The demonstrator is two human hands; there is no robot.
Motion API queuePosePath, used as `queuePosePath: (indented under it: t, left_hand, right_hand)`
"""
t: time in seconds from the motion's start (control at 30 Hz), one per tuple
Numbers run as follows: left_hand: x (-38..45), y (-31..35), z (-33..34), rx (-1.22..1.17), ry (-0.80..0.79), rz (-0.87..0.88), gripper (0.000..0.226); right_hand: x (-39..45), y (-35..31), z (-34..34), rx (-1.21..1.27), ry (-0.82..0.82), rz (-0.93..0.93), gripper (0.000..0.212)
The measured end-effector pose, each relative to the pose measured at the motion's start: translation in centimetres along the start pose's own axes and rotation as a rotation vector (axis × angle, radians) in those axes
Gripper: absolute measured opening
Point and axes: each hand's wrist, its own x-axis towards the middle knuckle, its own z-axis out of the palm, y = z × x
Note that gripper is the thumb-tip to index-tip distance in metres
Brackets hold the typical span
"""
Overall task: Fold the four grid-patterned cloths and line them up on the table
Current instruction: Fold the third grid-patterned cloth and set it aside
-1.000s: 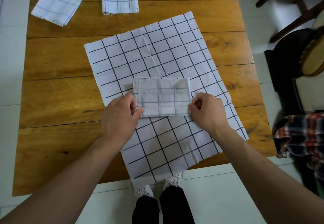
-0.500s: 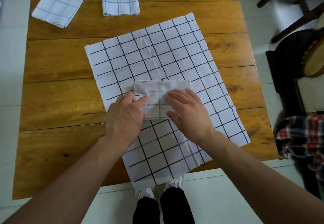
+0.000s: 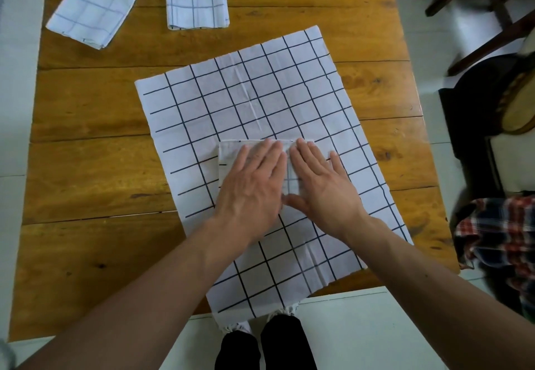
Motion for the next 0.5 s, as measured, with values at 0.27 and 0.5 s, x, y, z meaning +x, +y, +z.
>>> queuePosePath:
  t: [0.27,0.5]
  left_hand:
    - [-0.5,-3.6,0.8,0.065,-0.118,-0.009,0.089]
    - [-2.2,-7.9,0.6,-0.065,-0.135,-0.02,0.095]
  right_hand:
    - [0.0,1.0,-0.5,0.007,-0.061,-0.035,0.097]
    - [0.3,3.8,-1.6,-0.005,-0.162,-0.167,0.093]
